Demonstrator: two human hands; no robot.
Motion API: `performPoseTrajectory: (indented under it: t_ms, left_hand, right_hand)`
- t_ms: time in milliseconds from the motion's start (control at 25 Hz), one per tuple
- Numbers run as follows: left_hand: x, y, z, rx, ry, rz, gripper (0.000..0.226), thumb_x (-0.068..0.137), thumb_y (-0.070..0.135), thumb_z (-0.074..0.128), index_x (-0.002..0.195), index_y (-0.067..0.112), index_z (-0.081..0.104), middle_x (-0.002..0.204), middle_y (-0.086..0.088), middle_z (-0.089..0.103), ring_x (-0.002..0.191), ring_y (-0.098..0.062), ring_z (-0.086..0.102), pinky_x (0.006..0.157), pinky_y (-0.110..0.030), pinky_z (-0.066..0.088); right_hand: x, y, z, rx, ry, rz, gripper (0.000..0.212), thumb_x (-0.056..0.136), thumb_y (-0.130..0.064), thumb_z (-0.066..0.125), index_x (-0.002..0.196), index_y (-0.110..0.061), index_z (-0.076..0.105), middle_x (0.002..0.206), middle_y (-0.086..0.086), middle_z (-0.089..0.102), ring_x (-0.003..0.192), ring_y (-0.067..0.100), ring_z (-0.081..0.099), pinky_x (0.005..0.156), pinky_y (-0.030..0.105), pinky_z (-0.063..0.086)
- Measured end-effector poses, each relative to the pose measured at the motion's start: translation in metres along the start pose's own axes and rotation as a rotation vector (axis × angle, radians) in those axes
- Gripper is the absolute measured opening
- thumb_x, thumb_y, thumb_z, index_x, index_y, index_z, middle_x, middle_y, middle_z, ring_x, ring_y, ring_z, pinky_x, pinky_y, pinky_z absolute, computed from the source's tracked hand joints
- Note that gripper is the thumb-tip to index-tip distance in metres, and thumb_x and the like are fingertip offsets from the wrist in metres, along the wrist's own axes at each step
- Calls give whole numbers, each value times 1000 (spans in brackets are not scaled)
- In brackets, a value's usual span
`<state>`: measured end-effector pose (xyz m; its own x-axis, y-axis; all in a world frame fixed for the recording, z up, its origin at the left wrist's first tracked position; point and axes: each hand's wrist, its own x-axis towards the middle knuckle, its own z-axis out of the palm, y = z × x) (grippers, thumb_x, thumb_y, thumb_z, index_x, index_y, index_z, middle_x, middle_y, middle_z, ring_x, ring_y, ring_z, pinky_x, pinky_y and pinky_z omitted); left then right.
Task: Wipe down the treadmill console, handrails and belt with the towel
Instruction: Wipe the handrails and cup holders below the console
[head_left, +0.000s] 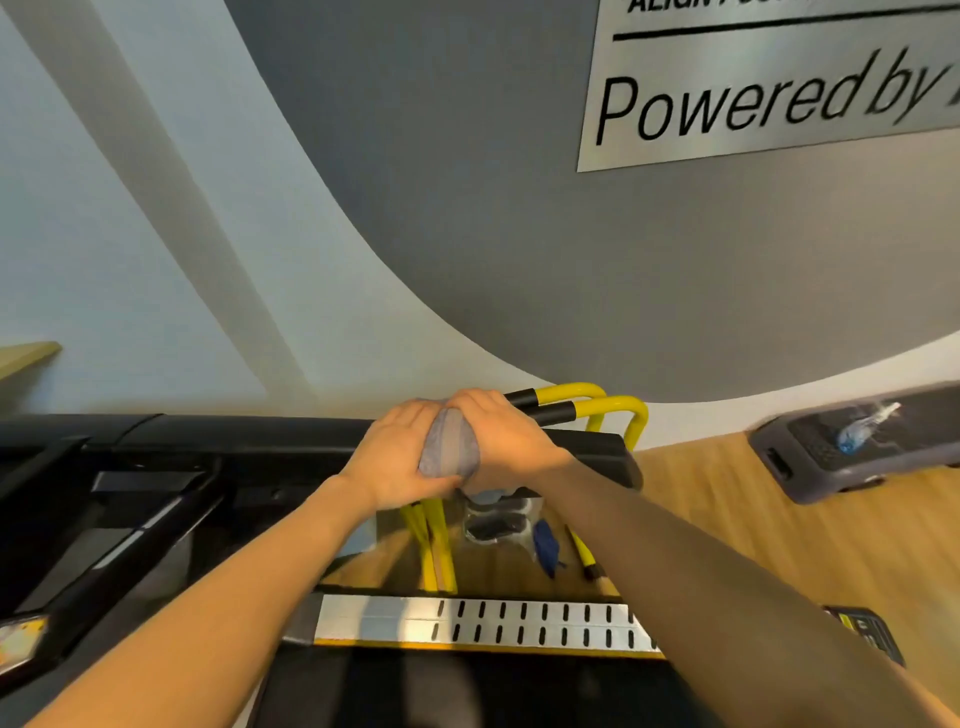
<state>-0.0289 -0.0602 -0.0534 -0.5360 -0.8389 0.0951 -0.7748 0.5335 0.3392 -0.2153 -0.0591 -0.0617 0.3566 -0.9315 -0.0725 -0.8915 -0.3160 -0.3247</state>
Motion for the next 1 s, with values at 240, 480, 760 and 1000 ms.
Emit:
performPoseTrajectory:
  t_ms: [240, 480, 760, 1000]
  left_hand:
    - [48, 78, 60, 75, -39, 35, 101, 64, 85, 60, 143, 26, 43, 137, 4, 56, 122, -18, 53, 105, -39, 43]
    - [79, 133, 96, 83, -70, 45, 110, 60, 90, 54, 147, 25, 38, 143, 3, 51, 131, -21, 48, 111, -41, 38]
    - [74, 137, 85, 97, -128, 30, 107, 65, 80, 62, 150, 23, 32, 148, 2, 44, 137, -22, 40, 114, -42, 33]
    - [40, 82, 54, 129, -87, 13, 104, 68, 81, 57, 150, 23, 31, 149, 3, 43, 137, -20, 40, 113, -44, 34]
  right_hand:
    - [-66, 91, -19, 72, 83, -29, 100, 52, -66, 71, 135, -16, 47, 129, 3, 51, 124, 20, 46, 110, 36, 36]
    - [-109, 146, -27, 166, 78, 102, 107, 45, -47, 79, 142, -19, 43, 137, 3, 47, 129, 22, 43, 113, 36, 36]
    - [-111, 146, -24, 139, 99, 56, 107, 52, -55, 80, 145, -20, 41, 141, 3, 45, 132, 22, 39, 113, 40, 34]
    - [-66, 99, -13, -42, 73, -103, 115, 52, -77, 64, 145, -12, 43, 145, 9, 45, 136, 29, 37, 121, 43, 19]
